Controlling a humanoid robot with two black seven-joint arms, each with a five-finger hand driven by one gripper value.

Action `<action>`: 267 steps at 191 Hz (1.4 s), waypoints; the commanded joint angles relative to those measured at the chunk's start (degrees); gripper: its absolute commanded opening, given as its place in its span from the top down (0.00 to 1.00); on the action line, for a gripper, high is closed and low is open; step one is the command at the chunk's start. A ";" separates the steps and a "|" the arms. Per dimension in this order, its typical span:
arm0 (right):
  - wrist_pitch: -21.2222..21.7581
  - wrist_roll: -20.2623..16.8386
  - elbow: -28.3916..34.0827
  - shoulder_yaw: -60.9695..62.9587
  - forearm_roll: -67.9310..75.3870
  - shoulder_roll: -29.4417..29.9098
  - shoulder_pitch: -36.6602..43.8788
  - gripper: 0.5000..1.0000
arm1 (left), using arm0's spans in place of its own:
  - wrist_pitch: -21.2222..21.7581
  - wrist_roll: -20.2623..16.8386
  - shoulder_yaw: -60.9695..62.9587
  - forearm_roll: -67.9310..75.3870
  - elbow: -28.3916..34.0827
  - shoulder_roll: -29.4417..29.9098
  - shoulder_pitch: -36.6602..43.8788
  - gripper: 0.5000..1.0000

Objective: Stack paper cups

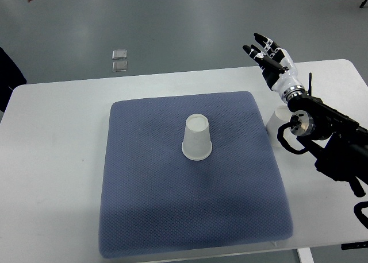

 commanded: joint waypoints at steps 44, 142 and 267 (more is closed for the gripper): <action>-0.06 0.00 0.00 0.09 0.02 -0.01 -0.11 0.17 | 0.00 0.00 -0.16 -0.01 0.00 0.00 0.06 0.00; 0.03 -0.18 0.00 0.70 0.55 -0.27 -0.02 0.17 | 0.00 0.00 -0.25 -0.01 0.00 0.00 0.50 0.00; 0.64 -0.27 1.14 -0.44 -1.83 -3.35 2.00 0.17 | 0.00 0.00 -0.25 -0.01 0.00 0.00 0.50 0.00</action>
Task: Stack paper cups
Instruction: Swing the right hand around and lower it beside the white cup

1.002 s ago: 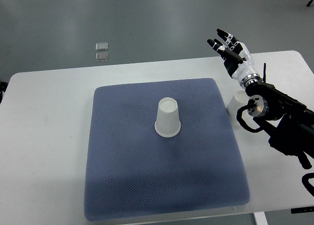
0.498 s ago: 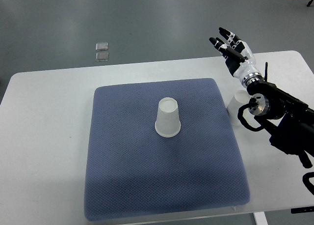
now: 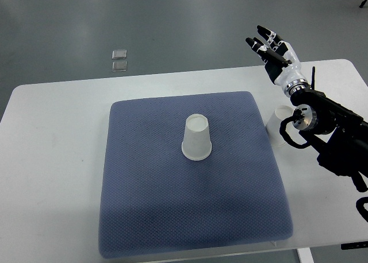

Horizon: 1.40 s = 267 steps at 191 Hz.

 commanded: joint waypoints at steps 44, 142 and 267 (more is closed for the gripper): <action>3.50 -0.53 4.70 -3.73 -18.66 -12.87 2.40 0.17 | 0.00 0.00 0.01 0.01 0.00 0.00 0.00 0.00; 20.37 -0.53 19.55 -19.46 -43.26 -42.93 11.80 0.18 | 0.00 0.00 0.01 0.01 0.00 0.00 0.00 0.00; 3.41 -0.62 28.25 -27.81 -82.47 -38.71 12.60 0.19 | 0.00 0.00 0.01 -0.07 0.00 0.00 0.00 0.00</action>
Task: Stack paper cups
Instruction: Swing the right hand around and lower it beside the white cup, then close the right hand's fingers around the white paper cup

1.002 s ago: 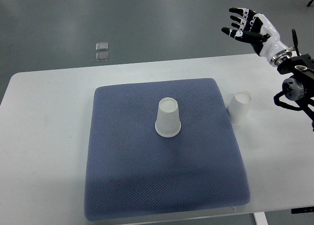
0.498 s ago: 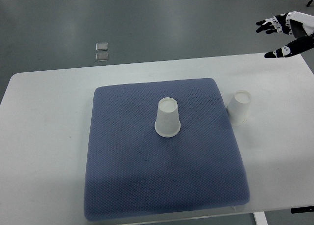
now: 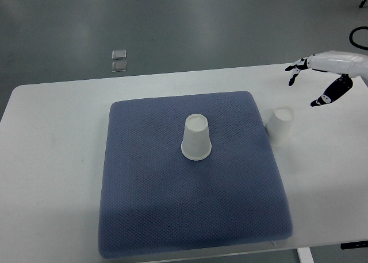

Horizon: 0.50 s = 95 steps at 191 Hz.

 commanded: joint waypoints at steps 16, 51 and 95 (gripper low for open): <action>-4.46 0.09 -0.28 -3.79 -3.76 2.77 -0.07 0.18 | 0.00 0.00 0.00 -0.07 0.00 0.00 0.00 0.00; -4.99 0.17 -0.37 -6.34 -4.64 4.09 -0.16 0.18 | 0.00 0.00 0.00 -0.07 0.00 0.00 0.00 0.00; -4.64 0.17 -1.42 -8.53 -4.73 6.20 0.19 0.18 | 0.00 0.00 0.00 0.02 0.00 0.00 0.00 0.00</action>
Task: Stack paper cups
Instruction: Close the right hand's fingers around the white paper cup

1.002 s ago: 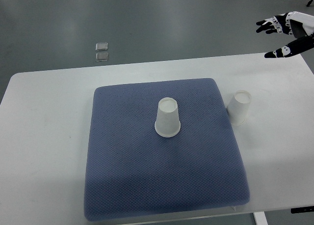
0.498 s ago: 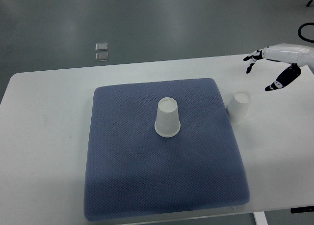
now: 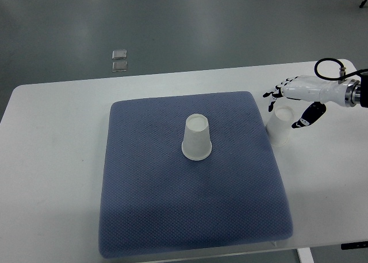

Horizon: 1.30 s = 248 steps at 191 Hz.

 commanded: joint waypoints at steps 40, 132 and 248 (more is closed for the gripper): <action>0.08 -0.07 -4.59 -2.34 0.05 3.56 1.56 0.18 | 0.00 0.00 0.00 0.03 0.00 0.00 0.00 0.00; -0.63 -0.25 -9.34 -5.59 0.05 6.02 0.94 0.19 | 0.00 0.00 0.00 0.03 0.00 0.00 0.00 0.00; -1.95 -0.25 -13.91 -6.03 0.13 9.63 -0.29 0.40 | 0.00 0.00 0.00 0.03 0.00 0.00 0.00 0.00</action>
